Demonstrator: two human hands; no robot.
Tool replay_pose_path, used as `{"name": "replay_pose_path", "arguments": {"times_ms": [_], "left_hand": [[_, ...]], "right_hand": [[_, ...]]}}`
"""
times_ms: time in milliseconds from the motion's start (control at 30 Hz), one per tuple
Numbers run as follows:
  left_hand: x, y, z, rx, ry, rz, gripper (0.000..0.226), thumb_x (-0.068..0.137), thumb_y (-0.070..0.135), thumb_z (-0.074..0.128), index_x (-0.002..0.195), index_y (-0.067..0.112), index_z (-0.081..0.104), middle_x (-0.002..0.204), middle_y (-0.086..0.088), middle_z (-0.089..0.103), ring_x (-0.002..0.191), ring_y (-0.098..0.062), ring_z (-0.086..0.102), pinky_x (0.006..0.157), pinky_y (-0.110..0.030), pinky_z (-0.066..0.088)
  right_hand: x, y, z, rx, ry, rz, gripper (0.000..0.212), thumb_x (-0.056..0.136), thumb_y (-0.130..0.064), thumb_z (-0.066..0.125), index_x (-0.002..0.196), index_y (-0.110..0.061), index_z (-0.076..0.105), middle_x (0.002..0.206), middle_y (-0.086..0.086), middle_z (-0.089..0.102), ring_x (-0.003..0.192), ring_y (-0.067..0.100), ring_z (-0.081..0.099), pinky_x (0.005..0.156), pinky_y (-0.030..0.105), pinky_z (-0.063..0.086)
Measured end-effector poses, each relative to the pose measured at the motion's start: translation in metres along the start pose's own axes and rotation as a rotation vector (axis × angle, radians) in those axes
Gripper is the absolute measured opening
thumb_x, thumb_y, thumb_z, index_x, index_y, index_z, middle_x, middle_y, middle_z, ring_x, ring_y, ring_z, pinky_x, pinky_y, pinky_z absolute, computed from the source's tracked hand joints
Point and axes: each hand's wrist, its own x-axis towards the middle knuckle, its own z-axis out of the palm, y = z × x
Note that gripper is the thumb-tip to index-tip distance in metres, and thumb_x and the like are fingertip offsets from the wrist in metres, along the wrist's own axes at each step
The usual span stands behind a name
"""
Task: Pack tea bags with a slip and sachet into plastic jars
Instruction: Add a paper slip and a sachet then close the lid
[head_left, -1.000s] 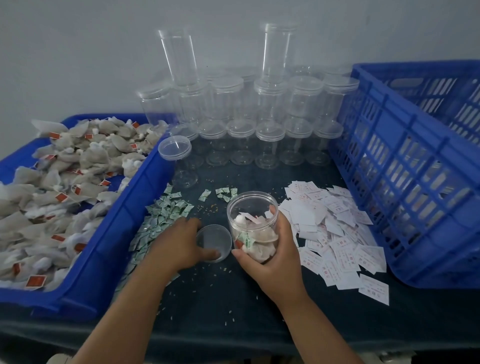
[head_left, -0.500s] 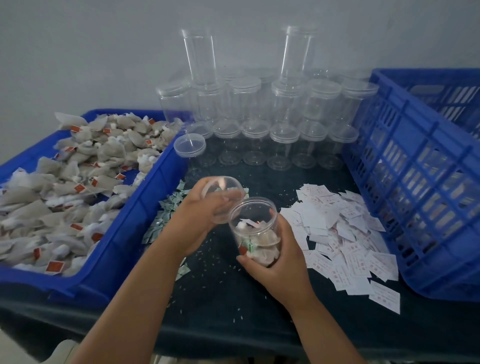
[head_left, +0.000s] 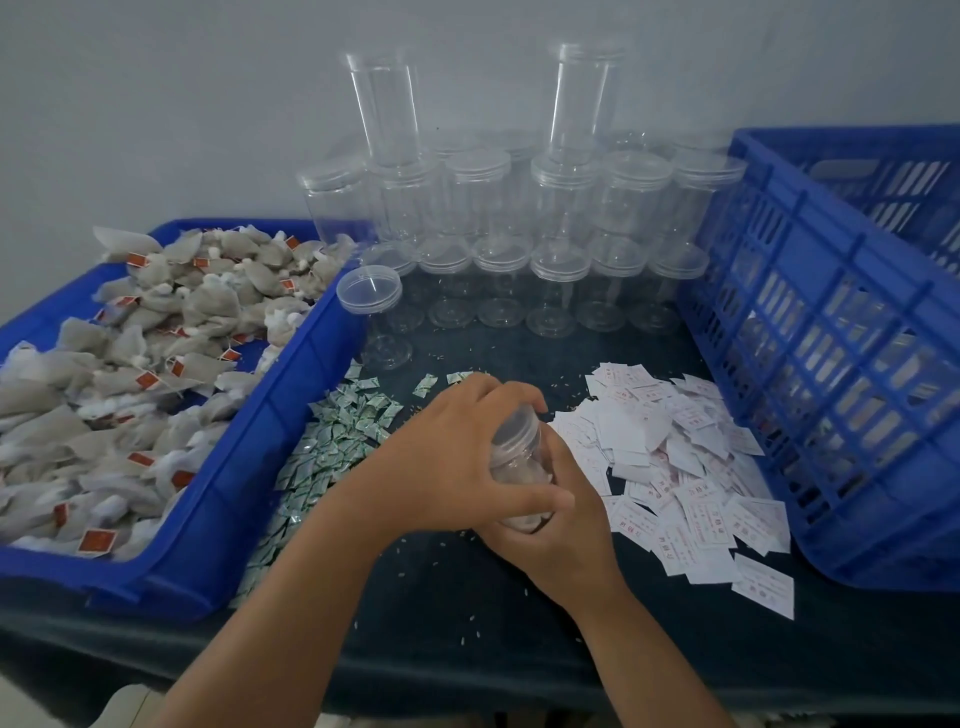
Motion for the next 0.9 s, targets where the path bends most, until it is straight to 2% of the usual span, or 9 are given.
{"name": "replay_pose_path", "arguments": {"times_ms": [167,267,333,400,467,533,633,733,900], "left_hand": [[0.005,-0.002,-0.002,-0.138,0.037,0.132,0.048,0.080,0.079,0.067,0.120,0.052,0.059,0.127,0.020,0.055,0.123,-0.011,0.057,0.103,-0.041,0.048],[0.007,-0.008,-0.002,-0.377,-0.008,0.240,0.030,0.094,0.050,0.069,0.115,0.028,0.072,0.121,0.005,0.063,0.118,-0.024,0.063,0.103,-0.038,0.050],[0.008,-0.011,-0.003,-0.567,-0.066,0.207,0.027,0.096,0.035,0.067,0.114,0.016,0.074,0.123,-0.003,0.065,0.118,-0.024,0.064,0.102,-0.032,0.050],[0.006,-0.014,-0.005,-0.617,-0.024,0.126,0.035,0.090,0.038,0.070,0.120,0.019,0.073,0.131,0.002,0.065,0.127,-0.020,0.062,0.106,-0.030,0.049],[0.004,-0.017,-0.008,-0.497,0.049,0.030,0.053,0.082,0.051,0.071,0.131,0.033,0.067,0.134,0.016,0.063,0.129,-0.008,0.059,0.108,-0.031,0.049],[0.002,-0.014,-0.011,-0.315,0.021,-0.081,0.069,0.077,0.067,0.062,0.141,0.043,0.058,0.137,0.027,0.059,0.126,0.007,0.055,0.110,-0.030,0.048],[0.006,0.006,-0.002,-0.204,0.046,-0.232,0.085,0.069,0.090,0.051,0.141,0.045,0.057,0.137,0.028,0.056,0.123,0.008,0.053,0.106,-0.026,0.045],[0.009,0.019,0.010,-0.153,0.181,-0.192,0.063,0.069,0.090,0.050,0.115,0.049,0.066,0.118,0.030,0.062,0.112,0.010,0.057,0.096,-0.026,0.049],[0.010,0.002,0.002,-0.312,0.047,0.047,0.034,0.084,0.062,0.067,0.106,0.037,0.073,0.109,0.019,0.068,0.110,-0.009,0.065,0.096,-0.032,0.051]], "right_hand": [[0.000,0.004,-0.004,0.194,-0.084,0.054,0.068,0.082,-0.031,0.092,0.141,-0.023,0.059,0.124,0.001,0.075,0.116,0.027,0.074,0.091,0.045,0.063],[-0.001,0.005,-0.008,0.345,-0.165,0.098,0.058,0.082,-0.028,0.087,0.135,-0.031,0.064,0.122,0.003,0.076,0.116,0.025,0.074,0.093,0.035,0.059],[-0.001,0.005,-0.010,0.373,-0.185,0.119,0.057,0.080,-0.029,0.086,0.133,-0.037,0.065,0.123,0.002,0.076,0.117,0.025,0.074,0.094,0.033,0.058],[0.000,0.004,-0.009,0.366,-0.194,0.117,0.060,0.082,-0.028,0.086,0.136,-0.038,0.063,0.126,0.002,0.076,0.119,0.025,0.074,0.093,0.031,0.059],[0.001,0.002,-0.006,0.317,-0.157,0.096,0.066,0.085,-0.027,0.088,0.142,-0.038,0.058,0.129,-0.001,0.074,0.119,0.024,0.074,0.092,0.029,0.061],[0.002,0.001,-0.002,0.218,-0.099,0.049,0.071,0.084,-0.031,0.091,0.145,-0.036,0.054,0.127,-0.004,0.074,0.115,0.022,0.075,0.089,0.030,0.062],[0.000,0.002,0.003,0.089,-0.067,0.016,0.069,0.079,-0.043,0.092,0.137,-0.040,0.056,0.120,-0.010,0.074,0.109,0.017,0.075,0.085,0.033,0.063],[-0.004,0.005,-0.002,0.198,-0.075,0.059,0.062,0.080,-0.035,0.095,0.132,-0.039,0.061,0.118,-0.002,0.077,0.108,0.023,0.077,0.087,0.042,0.065],[0.001,0.002,-0.010,0.301,-0.157,0.112,0.053,0.072,-0.026,0.092,0.116,-0.045,0.069,0.111,0.000,0.079,0.106,0.023,0.077,0.087,0.031,0.061]]}}
